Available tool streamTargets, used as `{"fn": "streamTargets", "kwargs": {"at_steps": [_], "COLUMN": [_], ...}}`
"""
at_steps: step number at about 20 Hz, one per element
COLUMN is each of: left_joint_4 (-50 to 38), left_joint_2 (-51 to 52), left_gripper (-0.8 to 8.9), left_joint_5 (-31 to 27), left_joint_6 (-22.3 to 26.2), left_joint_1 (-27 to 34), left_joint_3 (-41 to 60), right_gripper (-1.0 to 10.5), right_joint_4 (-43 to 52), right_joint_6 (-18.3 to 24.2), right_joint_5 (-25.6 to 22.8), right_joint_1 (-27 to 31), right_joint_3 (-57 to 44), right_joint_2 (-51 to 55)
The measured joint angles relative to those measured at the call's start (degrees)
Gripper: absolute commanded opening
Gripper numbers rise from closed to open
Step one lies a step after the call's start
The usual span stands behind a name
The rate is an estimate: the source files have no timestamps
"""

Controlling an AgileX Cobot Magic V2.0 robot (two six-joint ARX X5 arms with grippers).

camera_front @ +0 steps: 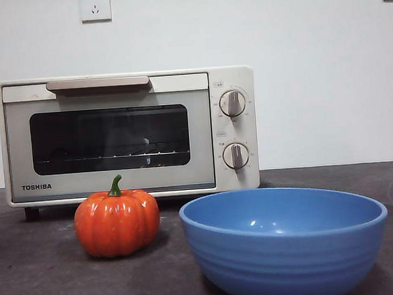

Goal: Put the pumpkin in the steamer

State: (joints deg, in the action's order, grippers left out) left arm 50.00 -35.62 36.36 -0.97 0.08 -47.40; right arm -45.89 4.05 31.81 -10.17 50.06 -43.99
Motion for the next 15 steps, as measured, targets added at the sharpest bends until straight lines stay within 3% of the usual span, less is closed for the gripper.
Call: {"fn": "streamTargets", "kwargs": {"at_steps": [7,15], "left_joint_4": [0.00,0.00], "left_joint_2": [0.00,0.00], "left_gripper": [0.18,0.18], "left_joint_5": [-0.02,0.00], "left_joint_6": [0.02,0.02], "left_joint_1": [0.00,0.00], "left_joint_3": [0.00,0.00], "right_gripper": [5.1,5.1], "right_joint_4": [2.32,18.21], "right_joint_6": [-0.79,-7.23], "right_joint_5": [0.02,-1.22], "right_joint_1": [-2.75,-19.85], "right_joint_3": [0.00,1.95], "right_joint_2": [-0.24,-11.96]}}
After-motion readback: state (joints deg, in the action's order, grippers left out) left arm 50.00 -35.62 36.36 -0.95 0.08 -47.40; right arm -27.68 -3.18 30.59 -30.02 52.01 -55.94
